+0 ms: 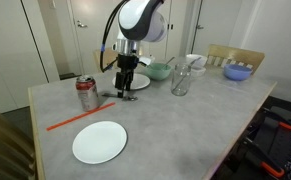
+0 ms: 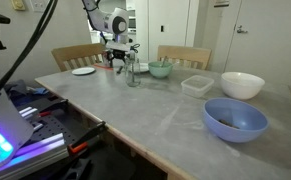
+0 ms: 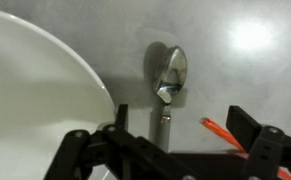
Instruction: Put the silver spoon on the white plate at the back of the table
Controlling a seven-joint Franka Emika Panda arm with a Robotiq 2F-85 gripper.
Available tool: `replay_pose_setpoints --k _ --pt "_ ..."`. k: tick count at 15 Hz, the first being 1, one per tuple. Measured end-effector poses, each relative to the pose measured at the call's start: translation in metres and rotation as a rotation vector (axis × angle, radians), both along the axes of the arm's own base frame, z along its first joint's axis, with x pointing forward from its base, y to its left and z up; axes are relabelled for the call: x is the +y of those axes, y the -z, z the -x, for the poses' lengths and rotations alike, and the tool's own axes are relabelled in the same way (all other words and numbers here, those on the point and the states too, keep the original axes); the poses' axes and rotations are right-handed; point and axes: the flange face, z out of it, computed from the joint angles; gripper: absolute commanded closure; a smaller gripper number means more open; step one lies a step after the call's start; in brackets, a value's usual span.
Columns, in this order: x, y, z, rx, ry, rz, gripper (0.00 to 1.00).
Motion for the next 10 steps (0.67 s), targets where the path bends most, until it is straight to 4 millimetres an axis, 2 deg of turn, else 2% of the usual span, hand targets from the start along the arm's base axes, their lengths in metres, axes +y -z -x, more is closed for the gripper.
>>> replay_pose_setpoints --k 10 --pt "0.0014 0.0076 0.0059 -0.008 -0.031 0.049 0.00"
